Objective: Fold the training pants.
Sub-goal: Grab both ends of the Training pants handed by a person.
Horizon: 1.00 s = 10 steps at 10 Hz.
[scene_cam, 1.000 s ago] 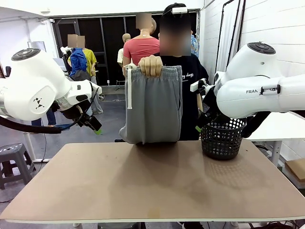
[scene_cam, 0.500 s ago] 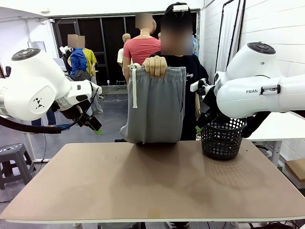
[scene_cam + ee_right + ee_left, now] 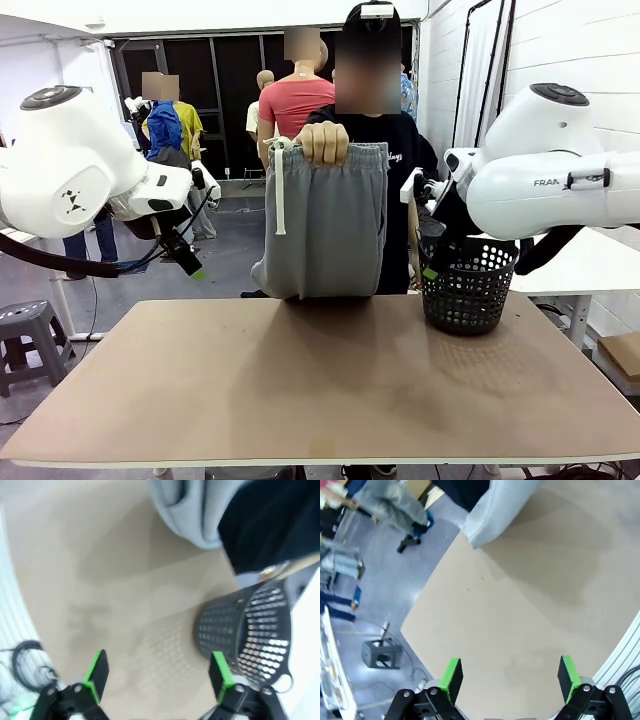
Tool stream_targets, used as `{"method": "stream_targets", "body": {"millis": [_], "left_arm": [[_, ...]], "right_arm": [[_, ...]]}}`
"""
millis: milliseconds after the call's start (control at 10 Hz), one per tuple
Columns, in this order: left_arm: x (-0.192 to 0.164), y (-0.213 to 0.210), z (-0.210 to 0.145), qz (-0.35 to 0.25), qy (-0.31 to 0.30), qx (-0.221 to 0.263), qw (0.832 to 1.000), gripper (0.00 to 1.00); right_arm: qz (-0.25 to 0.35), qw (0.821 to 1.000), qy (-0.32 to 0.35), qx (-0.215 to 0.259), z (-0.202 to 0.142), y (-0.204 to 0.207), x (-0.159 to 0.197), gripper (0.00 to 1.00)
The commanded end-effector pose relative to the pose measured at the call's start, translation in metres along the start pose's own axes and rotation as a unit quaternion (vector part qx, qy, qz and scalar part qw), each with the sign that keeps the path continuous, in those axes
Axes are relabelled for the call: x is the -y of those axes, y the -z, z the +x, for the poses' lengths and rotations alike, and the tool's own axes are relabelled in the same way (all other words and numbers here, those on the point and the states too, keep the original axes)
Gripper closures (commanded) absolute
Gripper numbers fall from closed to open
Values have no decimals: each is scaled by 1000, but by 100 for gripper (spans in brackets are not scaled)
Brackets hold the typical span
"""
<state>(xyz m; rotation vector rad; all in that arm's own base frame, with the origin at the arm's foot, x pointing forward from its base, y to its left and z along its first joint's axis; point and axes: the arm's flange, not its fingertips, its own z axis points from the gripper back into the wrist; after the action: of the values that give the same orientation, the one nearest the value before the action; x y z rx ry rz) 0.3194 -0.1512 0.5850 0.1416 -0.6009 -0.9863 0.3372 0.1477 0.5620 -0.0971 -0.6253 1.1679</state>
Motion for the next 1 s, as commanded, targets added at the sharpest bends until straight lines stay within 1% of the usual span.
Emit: {"method": "stream_targets", "body": {"millis": [0, 100, 200, 300, 400, 500, 600, 700, 900], "left_arm": [[-20, 15, 0, 6, 72, -5, 997, 0], [-24, 26, 0, -2, 94, -4, 996, 0], [-27, 40, 0, 2, 110, 6, 994, 0], [-30, 54, 0, 9, 113, 2, 994, 0], [-33, 66, 0, 7, 114, 10, 993, 0], [-33, 73, -1, -5, 121, 4, 993, 0], [-41, 79, -1, -14, 135, -9, 991, 0], [-30, 66, 1, -1, 108, -2, 994, 0], [-30, 66, 1, -1, 108, -2, 994, 0]], "right_arm": [[-13, 997, -79, -5, -6, 3, 17, 0], [-17, 996, -83, -13, -9, 11, 21, 0], [-18, 997, -79, -4, -12, 20, 26, 0], [-21, 997, -73, 10, -15, 28, 29, 0], [-22, 997, -72, 21, -17, 38, 33, 0], [-20, 997, -73, 25, -19, 43, 33, 0], [-31, 997, -71, 5, -19, 47, 34, 0], [-23, 998, -65, 4, -16, 31, 32, 0], [-23, 998, -65, 4, -16, 31, 32, 0]]}}
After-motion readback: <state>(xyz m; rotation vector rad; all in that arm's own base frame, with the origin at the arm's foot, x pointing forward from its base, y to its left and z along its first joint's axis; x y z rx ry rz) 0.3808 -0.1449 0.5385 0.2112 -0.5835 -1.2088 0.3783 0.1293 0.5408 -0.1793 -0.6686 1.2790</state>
